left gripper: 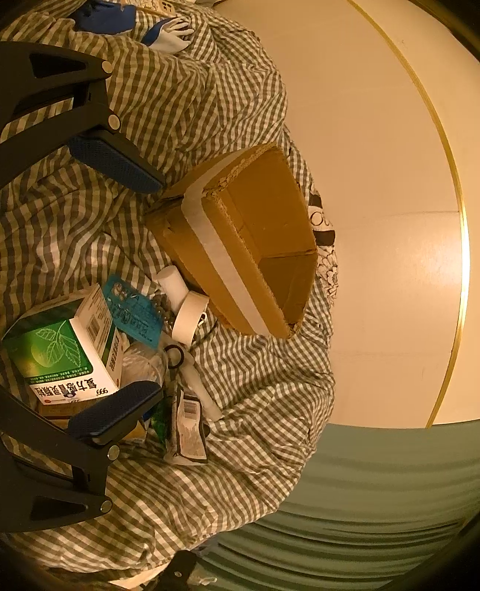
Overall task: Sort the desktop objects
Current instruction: 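Move both tools toward the pile of items beside the cardboard box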
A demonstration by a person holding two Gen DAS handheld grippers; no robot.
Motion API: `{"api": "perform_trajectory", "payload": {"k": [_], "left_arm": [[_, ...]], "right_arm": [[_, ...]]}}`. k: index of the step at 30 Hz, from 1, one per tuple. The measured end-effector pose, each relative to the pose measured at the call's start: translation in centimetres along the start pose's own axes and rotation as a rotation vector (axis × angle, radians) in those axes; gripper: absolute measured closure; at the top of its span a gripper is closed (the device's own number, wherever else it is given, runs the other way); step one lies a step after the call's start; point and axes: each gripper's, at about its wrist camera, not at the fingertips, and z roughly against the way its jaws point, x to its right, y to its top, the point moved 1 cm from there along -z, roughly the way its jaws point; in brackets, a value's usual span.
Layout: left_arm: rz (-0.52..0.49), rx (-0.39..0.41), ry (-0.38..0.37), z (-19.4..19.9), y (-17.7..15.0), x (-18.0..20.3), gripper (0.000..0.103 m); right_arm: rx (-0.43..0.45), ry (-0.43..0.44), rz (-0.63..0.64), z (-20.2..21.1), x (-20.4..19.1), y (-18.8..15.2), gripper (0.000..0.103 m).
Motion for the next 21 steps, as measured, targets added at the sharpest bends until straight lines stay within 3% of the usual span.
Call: {"api": "perform_trajectory", "payload": {"k": [4,7,16,21], "left_arm": [[0.003,-0.013,0.009,-0.2,-0.2,0.0,0.000],[0.010,-0.024,0.014,-0.5,-0.4,-0.1,0.000],[0.033,-0.090,0.023,-1.2,-1.0,-0.8,0.000],[0.049,-0.155,0.003,-2.0,-1.7,-1.2,0.000]], "right_arm": [[-0.007,0.032,0.024,-0.2,-0.6,-0.2,0.001],[-0.028,0.112,0.027,-0.7,-1.0,-0.5,0.001],[-0.057,0.096,0.080,-0.9,-1.9,-0.8,0.000],[-0.049,0.161,0.168,-0.4,-3.1,-0.2,0.000]]}}
